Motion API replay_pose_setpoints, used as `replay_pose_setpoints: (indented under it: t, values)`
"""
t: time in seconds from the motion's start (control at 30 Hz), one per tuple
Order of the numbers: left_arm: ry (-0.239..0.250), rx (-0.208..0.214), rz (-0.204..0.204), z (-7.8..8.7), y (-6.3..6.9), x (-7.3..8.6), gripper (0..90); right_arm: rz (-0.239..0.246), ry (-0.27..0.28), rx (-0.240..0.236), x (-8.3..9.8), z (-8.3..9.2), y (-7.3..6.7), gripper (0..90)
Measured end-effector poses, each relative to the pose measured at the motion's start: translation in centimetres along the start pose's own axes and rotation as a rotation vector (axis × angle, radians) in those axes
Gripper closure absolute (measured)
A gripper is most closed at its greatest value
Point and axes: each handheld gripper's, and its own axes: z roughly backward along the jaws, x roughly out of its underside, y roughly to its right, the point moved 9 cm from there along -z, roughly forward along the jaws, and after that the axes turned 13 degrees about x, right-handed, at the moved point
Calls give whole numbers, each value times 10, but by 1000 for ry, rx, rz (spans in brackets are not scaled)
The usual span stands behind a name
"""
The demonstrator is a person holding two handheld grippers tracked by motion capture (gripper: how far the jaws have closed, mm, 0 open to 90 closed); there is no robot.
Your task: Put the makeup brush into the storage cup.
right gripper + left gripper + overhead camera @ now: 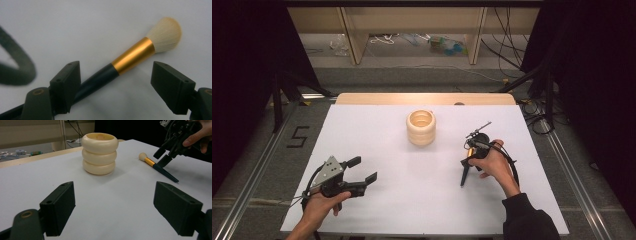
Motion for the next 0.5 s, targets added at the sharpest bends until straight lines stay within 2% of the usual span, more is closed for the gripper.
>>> replay_pose_setpoints:
  t: [0.2, 0.23, 0.27, 0.3, 0.33, 0.37, 0.4, 0.43, 0.5]
  values:
    - [6, 7, 4, -1, 0, 0, 175, 4, -27, 9, -1, -1, 0, 267]
    - [-2, 1, 1, 0, 0, 0, 175, 28, -31, 14, -1, -1, 2, 268]
    - [-2, 3, -1, 0, 0, 0, 175, 3, -32, 11, -1, -2, 0, 268]
    - [-3, 2, 0, 0, 0, 1, 175, 22, -33, 11, -2, -2, 0, 270]
    - [-3, 3, -1, 0, 0, 1, 175, 23, -44, 5, -1, -3, 0, 270]
    - [-3, 3, -1, 0, 0, 1, 175, 23, -44, -21, -1, -4, -1, 272]
    - [-3, 3, -1, 0, 0, 1, 175, 16, -53, 9, -1, -4, 1, 277]
    - [-3, 3, -1, -1, -1, 1, 175, 20, -62, 16, 0, -5, 2, 280]
    - [-3, 2, 3, -1, -1, 1, 175, 16, -60, -11, 0, -5, 1, 283]
